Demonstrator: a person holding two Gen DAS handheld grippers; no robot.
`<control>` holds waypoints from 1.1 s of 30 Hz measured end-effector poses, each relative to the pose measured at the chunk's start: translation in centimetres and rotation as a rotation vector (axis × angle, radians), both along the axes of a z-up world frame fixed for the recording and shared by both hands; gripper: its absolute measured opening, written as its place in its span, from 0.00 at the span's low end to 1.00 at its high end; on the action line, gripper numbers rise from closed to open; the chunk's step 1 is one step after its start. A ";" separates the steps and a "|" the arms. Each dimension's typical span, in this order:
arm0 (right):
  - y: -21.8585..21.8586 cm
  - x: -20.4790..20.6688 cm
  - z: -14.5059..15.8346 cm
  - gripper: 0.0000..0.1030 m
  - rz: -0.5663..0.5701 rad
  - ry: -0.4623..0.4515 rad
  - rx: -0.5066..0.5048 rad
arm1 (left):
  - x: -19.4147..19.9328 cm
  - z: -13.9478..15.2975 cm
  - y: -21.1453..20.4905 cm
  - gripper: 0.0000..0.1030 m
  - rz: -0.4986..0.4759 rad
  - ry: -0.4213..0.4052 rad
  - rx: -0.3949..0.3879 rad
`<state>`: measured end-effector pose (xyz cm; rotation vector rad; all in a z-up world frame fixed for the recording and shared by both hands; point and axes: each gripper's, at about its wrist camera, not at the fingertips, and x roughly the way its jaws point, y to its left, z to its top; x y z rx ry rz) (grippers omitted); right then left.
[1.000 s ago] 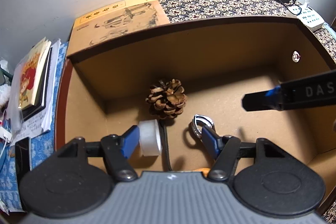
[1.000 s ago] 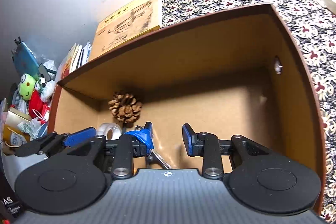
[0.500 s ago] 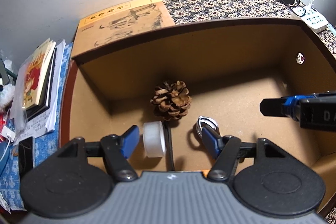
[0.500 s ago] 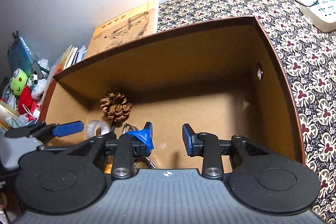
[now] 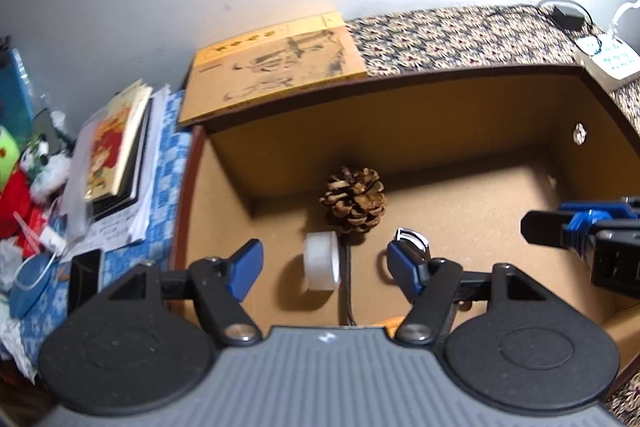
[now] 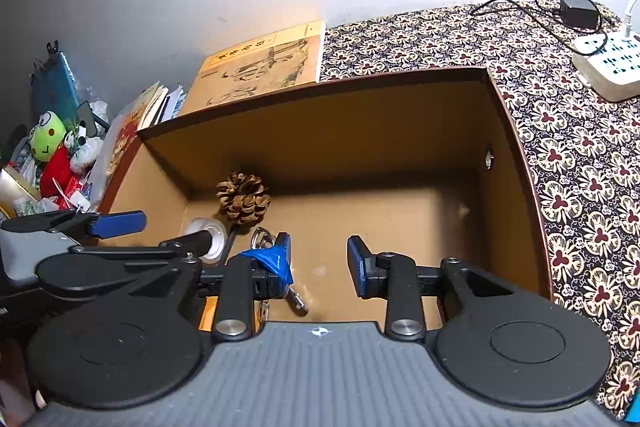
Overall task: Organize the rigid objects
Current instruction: 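Withdraw the right gripper from the box toward the correction tape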
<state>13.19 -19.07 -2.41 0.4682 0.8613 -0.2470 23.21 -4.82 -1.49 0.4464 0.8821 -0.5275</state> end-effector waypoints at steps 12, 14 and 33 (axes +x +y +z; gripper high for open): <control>1.7 -2.6 1.6 0.14 0.036 -0.037 0.021 | -4.3 2.8 1.3 0.71 0.066 -0.062 0.008; 1.9 -3.2 1.8 0.14 0.039 -0.043 0.027 | -5.1 3.1 1.3 0.71 0.073 -0.069 0.013; 3.1 -8.1 3.5 0.14 0.074 -0.159 0.047 | -10.9 5.6 2.8 0.72 0.151 -0.118 0.004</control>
